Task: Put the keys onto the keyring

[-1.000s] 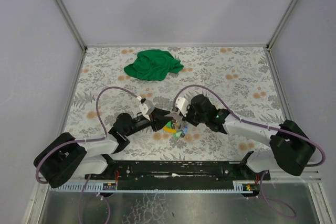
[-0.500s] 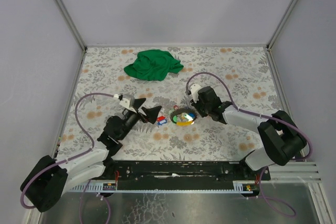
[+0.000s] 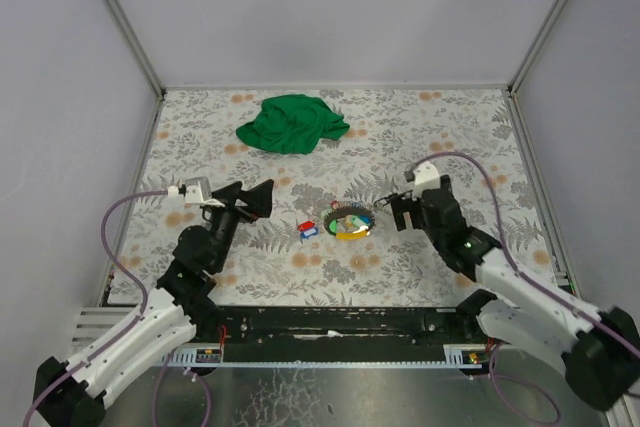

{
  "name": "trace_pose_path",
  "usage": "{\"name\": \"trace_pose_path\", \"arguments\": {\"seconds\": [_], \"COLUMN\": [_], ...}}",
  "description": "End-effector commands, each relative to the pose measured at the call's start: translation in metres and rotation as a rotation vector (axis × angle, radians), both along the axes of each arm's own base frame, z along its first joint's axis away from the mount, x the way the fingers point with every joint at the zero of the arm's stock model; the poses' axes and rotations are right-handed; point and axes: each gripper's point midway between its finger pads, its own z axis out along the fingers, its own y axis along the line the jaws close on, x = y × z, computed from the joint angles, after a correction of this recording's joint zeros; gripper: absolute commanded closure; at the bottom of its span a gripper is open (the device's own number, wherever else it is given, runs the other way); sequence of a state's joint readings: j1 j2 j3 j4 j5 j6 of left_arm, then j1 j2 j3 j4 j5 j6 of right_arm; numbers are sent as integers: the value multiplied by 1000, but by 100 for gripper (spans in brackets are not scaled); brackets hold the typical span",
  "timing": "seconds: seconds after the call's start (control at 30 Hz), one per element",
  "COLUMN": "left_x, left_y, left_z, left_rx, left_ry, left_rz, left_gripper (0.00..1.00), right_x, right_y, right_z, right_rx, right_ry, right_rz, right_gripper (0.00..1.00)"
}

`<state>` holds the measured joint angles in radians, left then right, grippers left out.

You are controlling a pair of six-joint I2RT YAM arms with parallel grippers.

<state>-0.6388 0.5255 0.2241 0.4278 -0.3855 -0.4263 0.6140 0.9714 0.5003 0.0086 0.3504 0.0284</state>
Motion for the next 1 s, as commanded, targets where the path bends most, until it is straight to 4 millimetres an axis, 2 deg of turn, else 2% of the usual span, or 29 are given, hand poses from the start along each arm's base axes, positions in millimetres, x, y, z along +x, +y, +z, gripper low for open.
{"name": "trace_pose_path", "arguments": {"seconds": [0.0, 0.1, 0.23, 0.4, 0.57, 0.97], "left_x": [-2, -6, -10, -14, -15, -14], "left_y": [23, 29, 36, 36, 38, 23], "left_z": [2, -4, -19, -30, -30, -30], "left_rx": [-20, -26, -11, -1, -12, 11], "left_ry": [38, 54, 83, 103, 97, 90], "left_rz": [106, 121, 144, 134, 141, 67], "left_gripper": [0, 0, 0, 0, 0, 0], "right_x": [-12, -22, -29, -31, -30, -28], "right_y": [-36, -51, -56, -58, -58, -56], "right_z": [30, 44, 56, 52, 45, 37], "right_rx": [95, 173, 293, 335, 316, 290], "right_ry": [-147, -250, -373, -392, -357, -329], "right_rz": [-174, -220, -228, -249, -257, -255], "right_gripper": [1, 1, 1, 1, 1, 1]}}
